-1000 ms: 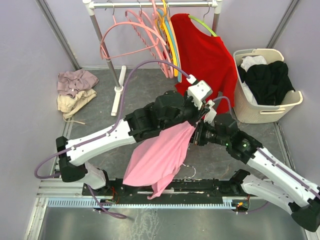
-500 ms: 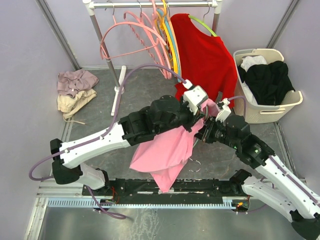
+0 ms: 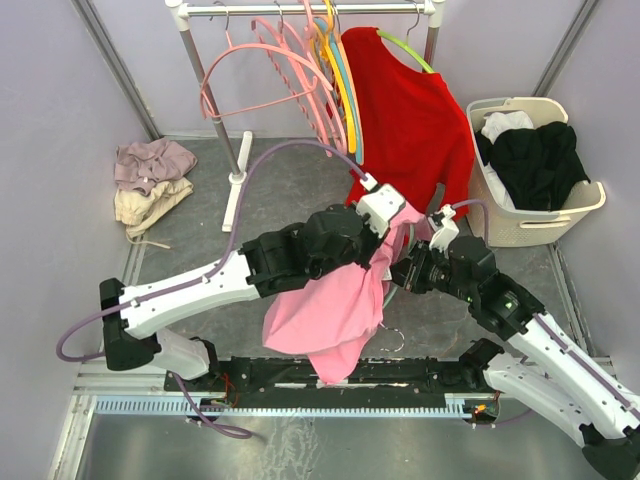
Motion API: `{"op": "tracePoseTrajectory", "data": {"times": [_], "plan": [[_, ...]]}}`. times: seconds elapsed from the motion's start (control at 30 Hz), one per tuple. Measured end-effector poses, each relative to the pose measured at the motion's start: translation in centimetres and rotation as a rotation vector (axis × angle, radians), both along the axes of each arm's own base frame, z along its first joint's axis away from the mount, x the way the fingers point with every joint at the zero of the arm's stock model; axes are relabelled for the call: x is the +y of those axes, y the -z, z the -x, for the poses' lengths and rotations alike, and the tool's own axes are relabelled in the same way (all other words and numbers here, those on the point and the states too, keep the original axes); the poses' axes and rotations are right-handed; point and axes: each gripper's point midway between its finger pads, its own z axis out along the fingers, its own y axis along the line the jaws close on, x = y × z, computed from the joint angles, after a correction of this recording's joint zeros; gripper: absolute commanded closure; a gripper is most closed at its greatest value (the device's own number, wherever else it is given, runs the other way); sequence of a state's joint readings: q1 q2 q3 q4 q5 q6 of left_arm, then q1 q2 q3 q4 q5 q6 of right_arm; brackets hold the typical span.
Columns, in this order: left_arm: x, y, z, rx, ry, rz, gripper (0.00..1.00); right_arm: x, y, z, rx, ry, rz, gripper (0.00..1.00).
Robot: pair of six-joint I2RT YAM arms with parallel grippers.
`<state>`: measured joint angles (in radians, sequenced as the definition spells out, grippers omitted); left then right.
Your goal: Place the t-shirt on the hanger
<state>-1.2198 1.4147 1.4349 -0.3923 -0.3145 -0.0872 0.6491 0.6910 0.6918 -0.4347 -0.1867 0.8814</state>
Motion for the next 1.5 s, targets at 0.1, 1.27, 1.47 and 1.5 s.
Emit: {"op": "tracePoseTrajectory", "data": {"times": [0.1,1.27,1.47,1.5], "plan": [[0.6,-2.5,-0.9,-0.029,-0.048,0.032,0.97,0.1,0.4,0.5,0.01,-0.025,-0.009,0.99],[-2.0,-1.7,-6.7,-0.042,-0.111,-0.014,0.97,3.2,1.5,4.1,0.025,-0.269,-0.003,0.99],[-2.4,-1.3,-6.6,-0.036,-0.076,-0.022,0.97,4.0,2.2,3.4,0.05,-0.258,0.012,0.99],[-2.5,-1.3,-6.5,-0.033,-0.069,-0.02,0.97,4.1,2.4,3.3,0.056,-0.253,0.015,0.99]]}}
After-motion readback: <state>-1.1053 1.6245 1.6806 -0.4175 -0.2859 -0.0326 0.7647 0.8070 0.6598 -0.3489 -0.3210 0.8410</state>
